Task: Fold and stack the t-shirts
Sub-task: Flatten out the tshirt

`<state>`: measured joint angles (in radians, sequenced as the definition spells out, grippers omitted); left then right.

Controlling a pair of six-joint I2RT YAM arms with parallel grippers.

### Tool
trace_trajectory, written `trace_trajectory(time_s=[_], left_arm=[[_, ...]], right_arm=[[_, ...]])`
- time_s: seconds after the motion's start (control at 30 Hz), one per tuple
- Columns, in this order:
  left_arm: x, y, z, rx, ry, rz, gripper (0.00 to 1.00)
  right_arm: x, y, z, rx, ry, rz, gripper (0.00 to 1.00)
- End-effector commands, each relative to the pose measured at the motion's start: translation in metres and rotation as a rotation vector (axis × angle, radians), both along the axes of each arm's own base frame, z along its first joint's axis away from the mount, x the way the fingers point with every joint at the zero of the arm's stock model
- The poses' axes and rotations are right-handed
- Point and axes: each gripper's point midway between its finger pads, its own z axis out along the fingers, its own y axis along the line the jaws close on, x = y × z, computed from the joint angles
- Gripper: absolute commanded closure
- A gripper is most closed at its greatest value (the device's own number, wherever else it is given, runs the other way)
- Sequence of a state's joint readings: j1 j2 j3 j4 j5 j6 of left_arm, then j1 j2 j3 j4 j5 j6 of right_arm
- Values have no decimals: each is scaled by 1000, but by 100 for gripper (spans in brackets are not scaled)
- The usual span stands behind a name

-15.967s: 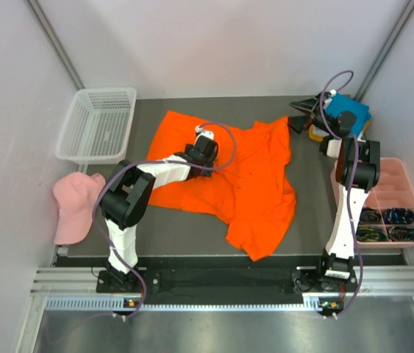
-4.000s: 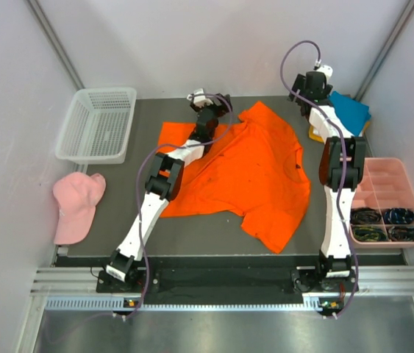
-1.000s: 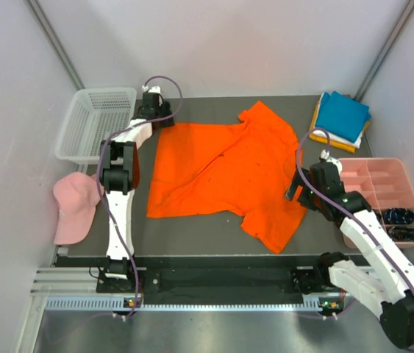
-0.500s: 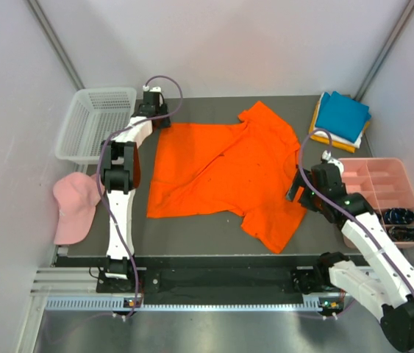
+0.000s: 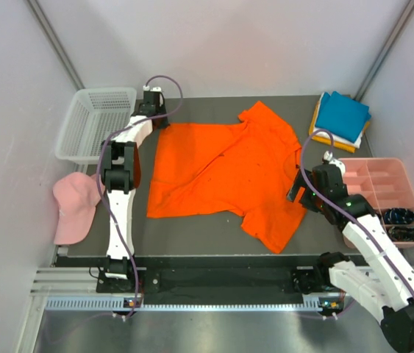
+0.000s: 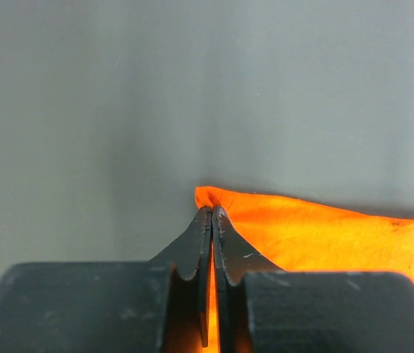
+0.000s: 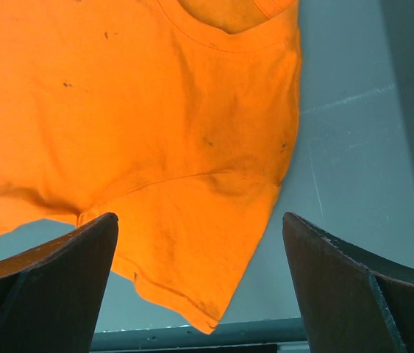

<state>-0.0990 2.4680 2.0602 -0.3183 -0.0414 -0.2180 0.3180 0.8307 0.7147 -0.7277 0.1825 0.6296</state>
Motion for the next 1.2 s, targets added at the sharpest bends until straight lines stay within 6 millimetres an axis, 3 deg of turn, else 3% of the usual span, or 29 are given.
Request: trace_trajectory(time_s=[0.0,0.47,1.17], left_arm=[[12,1,3,-2,-36,3,98],[38,11,14,40,-137,48,100],[41,67,10,162,-128,208,100]], right_arm=[[3,0,10,1,-31,-5,7],[9,4,3,-2,-7,-3,7],[20,10,-2,6,9,8,7]])
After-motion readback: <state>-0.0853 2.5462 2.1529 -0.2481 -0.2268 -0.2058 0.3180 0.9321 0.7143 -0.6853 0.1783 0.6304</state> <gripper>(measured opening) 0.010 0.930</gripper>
